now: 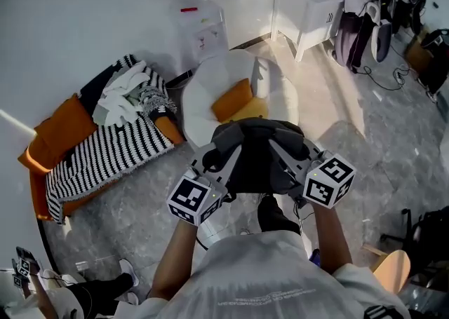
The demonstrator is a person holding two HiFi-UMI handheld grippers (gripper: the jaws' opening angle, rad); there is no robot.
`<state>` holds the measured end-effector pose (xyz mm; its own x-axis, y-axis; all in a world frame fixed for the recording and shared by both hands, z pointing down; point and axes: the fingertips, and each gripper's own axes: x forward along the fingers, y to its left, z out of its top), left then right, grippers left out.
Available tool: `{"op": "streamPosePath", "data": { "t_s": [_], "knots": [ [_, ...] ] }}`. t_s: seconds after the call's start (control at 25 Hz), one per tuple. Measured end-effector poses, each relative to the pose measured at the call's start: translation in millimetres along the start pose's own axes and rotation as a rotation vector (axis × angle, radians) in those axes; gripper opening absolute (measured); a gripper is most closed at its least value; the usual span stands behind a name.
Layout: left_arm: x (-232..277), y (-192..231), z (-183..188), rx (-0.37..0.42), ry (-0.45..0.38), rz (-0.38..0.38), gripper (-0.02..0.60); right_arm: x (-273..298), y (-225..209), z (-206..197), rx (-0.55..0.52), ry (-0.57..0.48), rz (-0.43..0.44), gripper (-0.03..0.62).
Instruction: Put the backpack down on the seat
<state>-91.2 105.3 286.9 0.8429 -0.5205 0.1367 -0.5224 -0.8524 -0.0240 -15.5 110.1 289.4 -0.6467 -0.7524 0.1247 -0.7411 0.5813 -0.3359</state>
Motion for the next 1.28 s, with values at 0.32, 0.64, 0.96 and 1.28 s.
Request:
{"op": "streamPosePath", "data": {
  "t_s": [0.32, 0.64, 0.96, 1.28],
  "knots": [
    [48.8, 39.0, -2.7, -0.034, 0.022, 0.026, 0.055, 34.0, -56.5, 16.1, 0.038, 0.030, 0.019, 0.031],
    [99.7, 76.0, -2.1, -0.056, 0.050, 0.051, 0.055, 67.0, -113.5, 35.6, 0.051, 0.059, 0.043, 0.031],
    [147.9, 114.9, -6.5, -0.087, 0.086, 0.072, 0.055, 101.0, -166.4, 46.5, 0.082, 0.106, 0.066, 0.031],
    [190.6, 149.4, -24.5, -0.113, 0.122, 0.105, 0.055, 131.5, -214.5, 44.4, 0.120, 0.143, 0.107, 0.031]
  ]
}}
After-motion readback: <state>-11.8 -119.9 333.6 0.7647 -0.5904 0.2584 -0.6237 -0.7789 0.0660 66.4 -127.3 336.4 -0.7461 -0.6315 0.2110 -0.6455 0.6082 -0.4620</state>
